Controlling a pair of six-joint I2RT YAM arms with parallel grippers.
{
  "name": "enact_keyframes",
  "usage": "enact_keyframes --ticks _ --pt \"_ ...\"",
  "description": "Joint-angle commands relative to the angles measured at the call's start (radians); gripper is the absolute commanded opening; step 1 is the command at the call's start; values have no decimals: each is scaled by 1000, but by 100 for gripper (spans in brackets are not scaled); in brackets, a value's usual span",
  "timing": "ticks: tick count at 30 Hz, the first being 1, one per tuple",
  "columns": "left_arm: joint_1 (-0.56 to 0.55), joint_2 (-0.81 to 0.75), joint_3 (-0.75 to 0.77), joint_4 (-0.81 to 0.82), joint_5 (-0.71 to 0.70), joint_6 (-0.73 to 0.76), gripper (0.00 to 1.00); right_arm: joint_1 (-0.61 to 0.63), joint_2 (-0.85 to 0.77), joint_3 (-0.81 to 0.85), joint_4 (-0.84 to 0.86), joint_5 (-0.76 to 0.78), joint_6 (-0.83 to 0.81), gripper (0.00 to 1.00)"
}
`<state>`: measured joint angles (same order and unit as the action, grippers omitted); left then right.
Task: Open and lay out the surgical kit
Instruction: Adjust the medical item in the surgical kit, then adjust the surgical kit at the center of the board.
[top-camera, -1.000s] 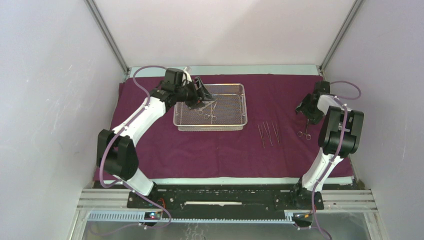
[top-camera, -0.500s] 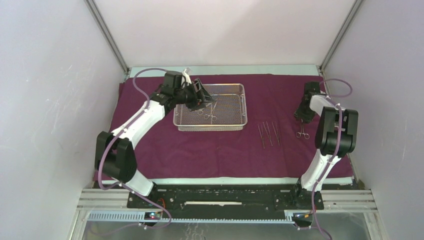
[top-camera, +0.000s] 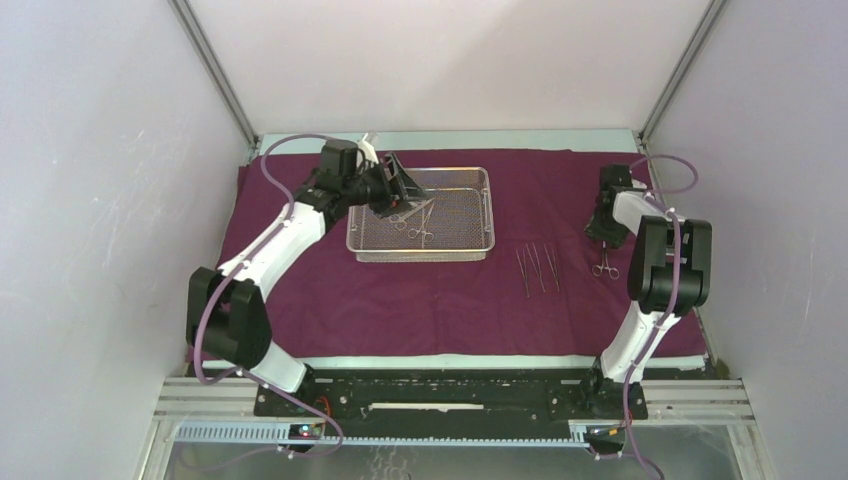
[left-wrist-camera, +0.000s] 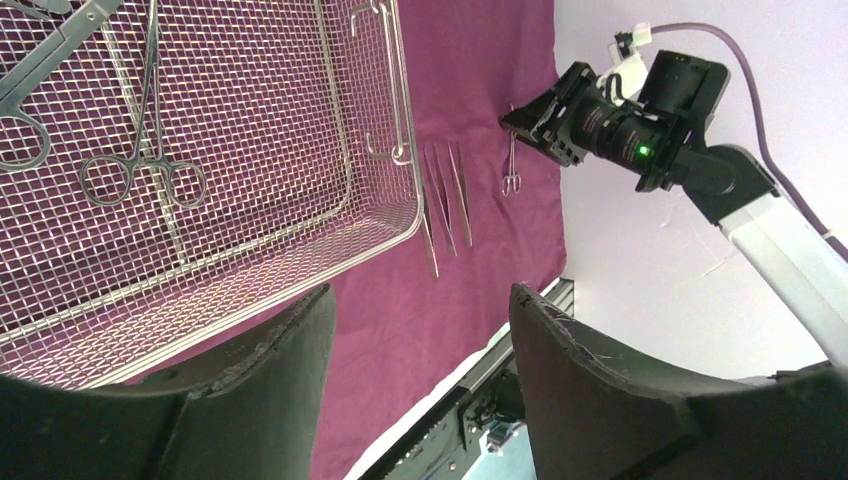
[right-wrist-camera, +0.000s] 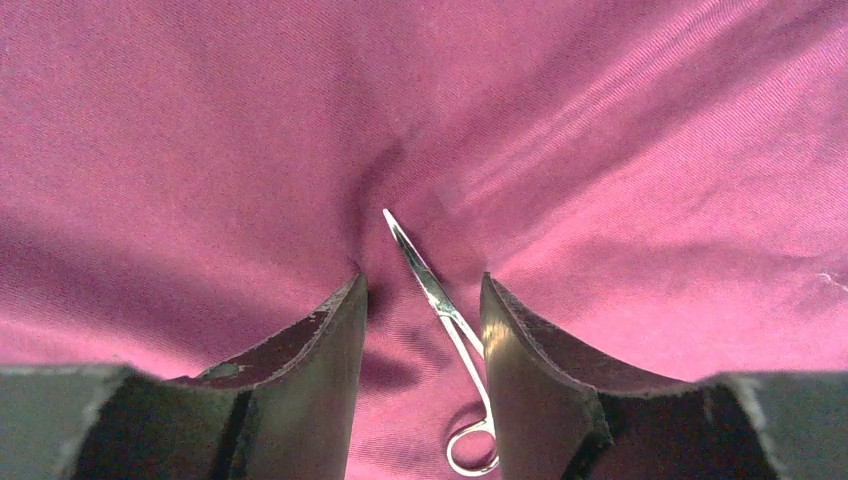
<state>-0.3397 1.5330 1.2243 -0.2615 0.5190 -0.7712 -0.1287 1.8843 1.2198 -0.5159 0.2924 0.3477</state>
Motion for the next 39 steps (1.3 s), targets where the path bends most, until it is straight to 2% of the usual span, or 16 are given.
enact_keyframes --ticks 1,4,7,12,16,23,26,30,34,39 --pt "13 -48 -27 35 27 -14 69 3 -21 -83 -146 44 -24 54" --pt "13 -50 -28 36 27 -14 69 -3 -36 -103 -149 52 -15 61" --pt "13 -51 -25 37 29 -16 69 -33 -53 -118 -136 29 -6 77" --pt "12 -54 -24 39 28 -20 69 -98 -50 -85 -121 -53 -3 88" --pt "13 -53 -23 44 32 -25 69 -126 13 20 -178 -95 17 86" --pt "13 -59 -31 46 29 -22 69 -99 -124 54 -127 -105 42 86" --pt "14 -54 -30 45 29 -22 69 -80 -129 94 -77 -101 43 87" --pt "22 -52 -25 46 32 -20 69 -71 -45 178 -38 -155 45 72" --pt "30 -47 -23 45 34 -20 69 -92 81 284 -61 -218 60 44" --pt "33 -42 -19 46 38 -21 69 -112 195 375 -70 -280 89 32"
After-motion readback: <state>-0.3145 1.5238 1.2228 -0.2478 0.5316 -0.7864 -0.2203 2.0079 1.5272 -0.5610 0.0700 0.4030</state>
